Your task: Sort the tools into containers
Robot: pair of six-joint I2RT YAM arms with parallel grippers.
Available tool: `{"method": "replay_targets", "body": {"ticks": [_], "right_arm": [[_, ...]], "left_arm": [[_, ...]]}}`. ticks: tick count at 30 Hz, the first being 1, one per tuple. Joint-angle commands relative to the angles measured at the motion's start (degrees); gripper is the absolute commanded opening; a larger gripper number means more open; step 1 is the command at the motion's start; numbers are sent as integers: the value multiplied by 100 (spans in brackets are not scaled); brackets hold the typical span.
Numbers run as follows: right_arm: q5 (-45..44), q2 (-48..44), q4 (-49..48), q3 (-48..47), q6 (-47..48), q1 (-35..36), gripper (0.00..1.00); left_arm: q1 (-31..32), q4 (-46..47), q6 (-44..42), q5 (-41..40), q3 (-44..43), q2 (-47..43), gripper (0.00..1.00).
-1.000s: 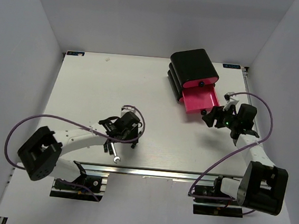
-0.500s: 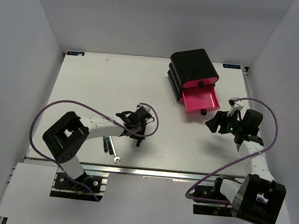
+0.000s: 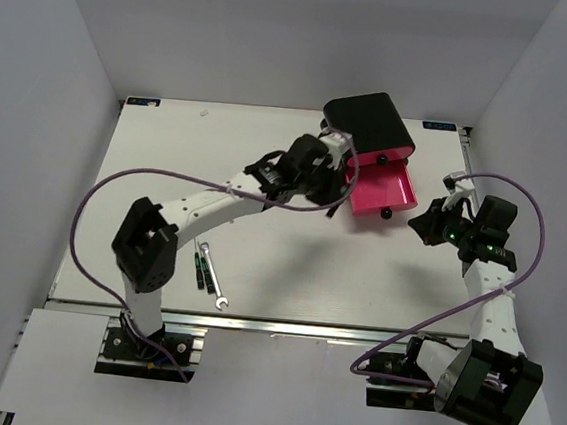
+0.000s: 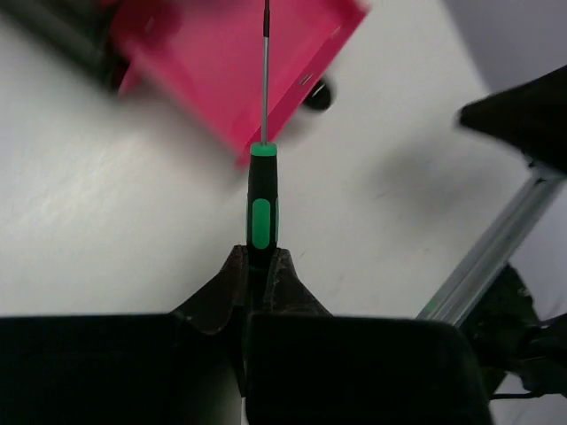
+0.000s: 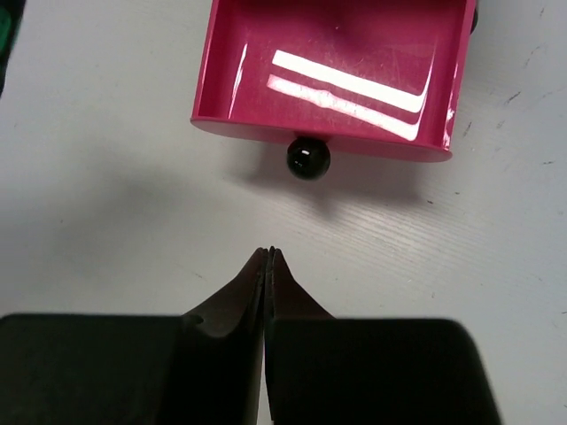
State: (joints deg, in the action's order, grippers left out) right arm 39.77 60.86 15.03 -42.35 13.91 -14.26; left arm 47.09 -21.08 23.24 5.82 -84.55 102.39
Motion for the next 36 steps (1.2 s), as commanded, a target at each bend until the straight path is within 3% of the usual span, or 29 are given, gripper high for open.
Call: {"method": "replay_targets", "body": {"ticks": [1, 5, 9, 12, 20, 21, 23, 25, 29, 34, 36], "right_arm": [[286, -135, 475, -221, 279, -33, 0], [330, -162, 510, -221, 296, -42, 0], [382, -145, 457, -230, 279, -50, 0], [400, -118, 405, -221, 244, -50, 0], [549, -110, 369, -125, 173, -50, 0], [567, -110, 378, -116, 182, -50, 0], [646, -110, 387, -98, 226, -50, 0], [716, -110, 466, -107, 331, -50, 10], [1050, -118, 668, -133, 778, -50, 27], [1401, -118, 1080, -265, 1271, 2, 33], [1516, -214, 1353, -414, 1857, 247, 32]], "left_arm": [[2, -36, -706, 981, -1042, 726, 0], [11, -492, -962, 1193, -2833, 1791, 0], [11, -564, -1067, 974, -3935, 2583, 0], [2, -327, -1120, 798, -4297, 2927, 0], [11, 51, -1252, -2, -4289, 3199, 2], [11, 69, -1252, 32, -4271, 3226, 5], [11, 113, -1165, 199, -4192, 3235, 25], [11, 139, -1068, 322, -4183, 3235, 42], [46, 157, -998, 498, -4341, 3138, 55], [46, 8, -884, 297, -4447, 2709, 55], [11, -185, -770, -105, -4150, 2147, 36]]}}
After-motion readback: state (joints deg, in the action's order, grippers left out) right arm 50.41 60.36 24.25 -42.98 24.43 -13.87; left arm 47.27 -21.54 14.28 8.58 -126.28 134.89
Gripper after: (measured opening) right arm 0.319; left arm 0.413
